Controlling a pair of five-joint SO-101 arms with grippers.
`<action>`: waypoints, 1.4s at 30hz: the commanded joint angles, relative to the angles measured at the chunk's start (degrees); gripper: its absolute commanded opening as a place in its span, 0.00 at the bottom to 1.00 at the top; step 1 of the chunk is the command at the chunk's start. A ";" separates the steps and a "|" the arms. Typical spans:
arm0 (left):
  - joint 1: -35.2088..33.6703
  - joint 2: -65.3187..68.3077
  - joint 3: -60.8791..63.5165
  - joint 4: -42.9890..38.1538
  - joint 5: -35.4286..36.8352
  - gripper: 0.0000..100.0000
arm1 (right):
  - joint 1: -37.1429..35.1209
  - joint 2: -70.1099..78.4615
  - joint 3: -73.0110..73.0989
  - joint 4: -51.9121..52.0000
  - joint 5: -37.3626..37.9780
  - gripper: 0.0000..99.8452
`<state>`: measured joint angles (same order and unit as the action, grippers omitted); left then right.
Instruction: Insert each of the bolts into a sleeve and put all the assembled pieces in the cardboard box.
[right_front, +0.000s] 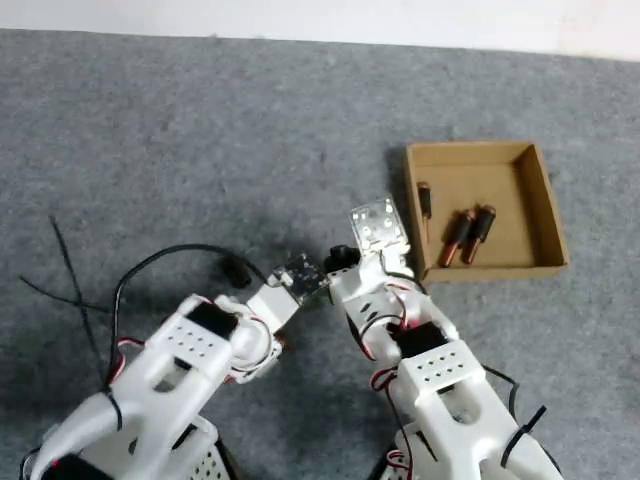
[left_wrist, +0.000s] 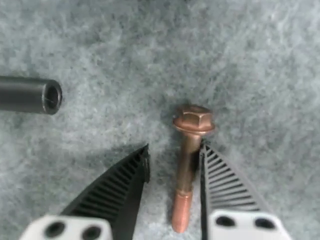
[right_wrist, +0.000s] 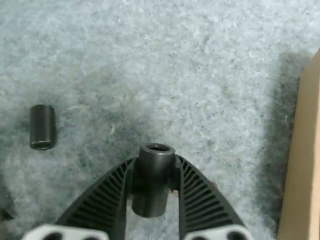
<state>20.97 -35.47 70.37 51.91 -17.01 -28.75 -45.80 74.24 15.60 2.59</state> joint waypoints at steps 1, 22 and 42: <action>-0.84 3.38 -4.09 -0.53 -0.44 0.16 | 0.66 -1.63 -0.75 -1.54 0.62 0.00; 1.80 4.18 -3.91 -0.44 -4.40 0.01 | 0.66 -1.63 -0.66 -1.54 0.62 0.00; -13.49 -24.13 1.89 0.79 7.65 0.01 | 0.48 -1.71 -0.66 -3.12 0.62 0.00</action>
<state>8.31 -46.46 69.32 51.91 -10.33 -28.57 -45.80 74.24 15.60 2.59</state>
